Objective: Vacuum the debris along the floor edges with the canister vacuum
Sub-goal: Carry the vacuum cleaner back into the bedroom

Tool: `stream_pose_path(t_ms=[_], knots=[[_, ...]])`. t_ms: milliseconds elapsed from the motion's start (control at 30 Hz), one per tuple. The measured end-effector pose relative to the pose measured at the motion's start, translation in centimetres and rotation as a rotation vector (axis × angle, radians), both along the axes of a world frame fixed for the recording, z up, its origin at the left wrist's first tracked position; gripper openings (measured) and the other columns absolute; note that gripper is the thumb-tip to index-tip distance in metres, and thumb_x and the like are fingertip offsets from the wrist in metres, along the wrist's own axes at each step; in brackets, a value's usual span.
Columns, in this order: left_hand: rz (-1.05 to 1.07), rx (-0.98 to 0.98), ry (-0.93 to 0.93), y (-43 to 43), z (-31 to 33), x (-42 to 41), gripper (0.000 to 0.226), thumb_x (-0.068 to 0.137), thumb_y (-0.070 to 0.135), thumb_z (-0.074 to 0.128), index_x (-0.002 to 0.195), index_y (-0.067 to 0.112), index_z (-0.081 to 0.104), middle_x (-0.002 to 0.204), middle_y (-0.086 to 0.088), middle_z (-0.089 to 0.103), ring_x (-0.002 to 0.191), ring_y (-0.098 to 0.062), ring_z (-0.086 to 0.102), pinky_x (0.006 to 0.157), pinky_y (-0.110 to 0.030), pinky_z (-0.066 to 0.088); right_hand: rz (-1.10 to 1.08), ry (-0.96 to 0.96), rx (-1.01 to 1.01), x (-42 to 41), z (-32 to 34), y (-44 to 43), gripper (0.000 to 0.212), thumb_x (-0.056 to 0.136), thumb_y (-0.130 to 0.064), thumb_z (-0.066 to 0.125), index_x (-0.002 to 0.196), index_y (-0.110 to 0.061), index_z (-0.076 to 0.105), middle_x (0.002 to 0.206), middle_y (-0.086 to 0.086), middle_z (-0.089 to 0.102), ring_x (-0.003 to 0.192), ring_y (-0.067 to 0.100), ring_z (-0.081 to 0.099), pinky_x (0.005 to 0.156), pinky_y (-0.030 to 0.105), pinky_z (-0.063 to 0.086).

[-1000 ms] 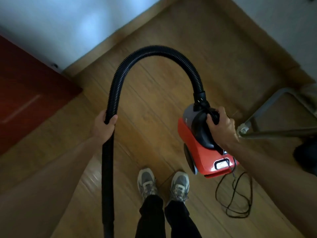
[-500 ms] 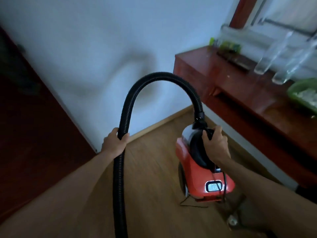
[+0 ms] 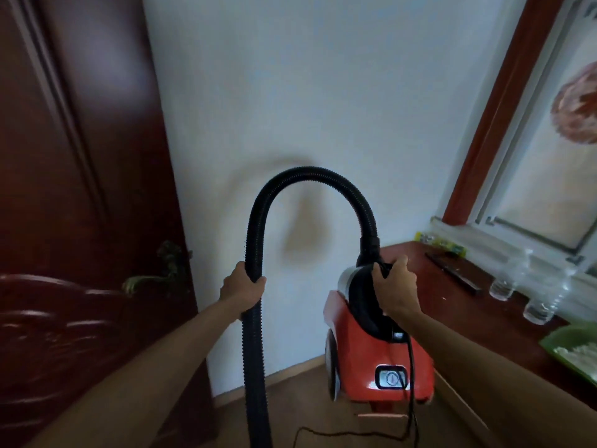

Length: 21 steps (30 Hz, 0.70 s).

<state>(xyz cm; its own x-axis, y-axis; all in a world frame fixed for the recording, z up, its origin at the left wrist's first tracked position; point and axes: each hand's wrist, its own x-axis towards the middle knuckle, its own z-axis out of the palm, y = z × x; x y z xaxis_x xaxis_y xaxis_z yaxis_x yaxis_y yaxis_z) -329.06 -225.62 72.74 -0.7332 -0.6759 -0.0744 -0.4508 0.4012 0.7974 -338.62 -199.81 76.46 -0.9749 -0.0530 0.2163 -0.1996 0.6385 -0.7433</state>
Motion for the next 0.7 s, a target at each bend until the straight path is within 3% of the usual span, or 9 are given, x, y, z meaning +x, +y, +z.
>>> stream_pose_path(t_ms=[67,167,367,533,633,700], knots=[[0.044,0.029,0.019,0.5,1.9,0.8,0.037,0.095,0.031,0.059,0.127,0.017,0.047,0.112,-0.009,0.062,0.094,-0.030,0.063,0.064,-0.038,0.055,0.067,0.019,-0.016,-0.1,1.6,-0.7,0.027,0.099,-0.028,0.052,0.097,-0.006,0.036,0.096,0.023,0.059,0.084,0.041,0.062,0.066,0.038,0.049],[0.146,0.005,0.069,1.1,4.4,2.6,0.042,0.096,0.029,0.060,0.132,0.013,0.047,0.124,-0.012,0.061,0.106,-0.032,0.062,0.082,-0.039,0.054,0.210,0.043,-0.021,0.0,3.5,-1.7,0.026,0.099,-0.028,0.052,0.096,-0.007,0.038,0.081,0.014,0.059,0.065,0.029,0.060,0.056,0.041,0.052],[0.374,-0.055,0.106,2.9,7.9,8.7,0.050,0.091,0.029,0.066,0.135,0.011,0.052,0.127,-0.014,0.063,0.114,-0.032,0.061,0.096,-0.036,0.050,0.451,0.033,-0.046,1.3,5.6,-2.2,0.024,0.101,-0.030,0.050,0.098,-0.010,0.038,0.075,0.003,0.054,0.058,0.017,0.056,0.042,0.024,0.037],[0.529,-0.067,0.134,5.0,10.2,15.4,0.047,0.094,0.030,0.064,0.136,0.013,0.049,0.122,-0.010,0.063,0.099,-0.027,0.061,0.081,-0.032,0.049,0.648,0.047,-0.050,4.4,6.5,-3.2,0.024,0.101,-0.029,0.051,0.095,-0.010,0.037,0.073,0.003,0.055,0.053,0.015,0.053,0.040,0.022,0.035],[0.665,-0.119,0.100,6.2,10.7,21.3,0.047,0.093,0.033,0.064,0.133,0.014,0.050,0.109,-0.005,0.062,0.094,-0.024,0.062,0.082,-0.034,0.054,0.735,0.047,-0.039,7.9,7.3,-4.1,0.024,0.100,-0.029,0.052,0.094,-0.011,0.038,0.072,0.003,0.055,0.054,0.014,0.054,0.040,0.021,0.033],[0.741,-0.152,0.073,7.0,11.2,25.7,0.045,0.095,0.031,0.062,0.133,0.013,0.047,0.098,-0.001,0.057,0.084,-0.020,0.058,0.068,-0.029,0.050,0.808,0.025,-0.039,10.8,7.8,-4.9,0.025,0.100,-0.031,0.051,0.095,-0.010,0.039,0.074,0.003,0.055,0.057,0.015,0.055,0.041,0.022,0.033]])
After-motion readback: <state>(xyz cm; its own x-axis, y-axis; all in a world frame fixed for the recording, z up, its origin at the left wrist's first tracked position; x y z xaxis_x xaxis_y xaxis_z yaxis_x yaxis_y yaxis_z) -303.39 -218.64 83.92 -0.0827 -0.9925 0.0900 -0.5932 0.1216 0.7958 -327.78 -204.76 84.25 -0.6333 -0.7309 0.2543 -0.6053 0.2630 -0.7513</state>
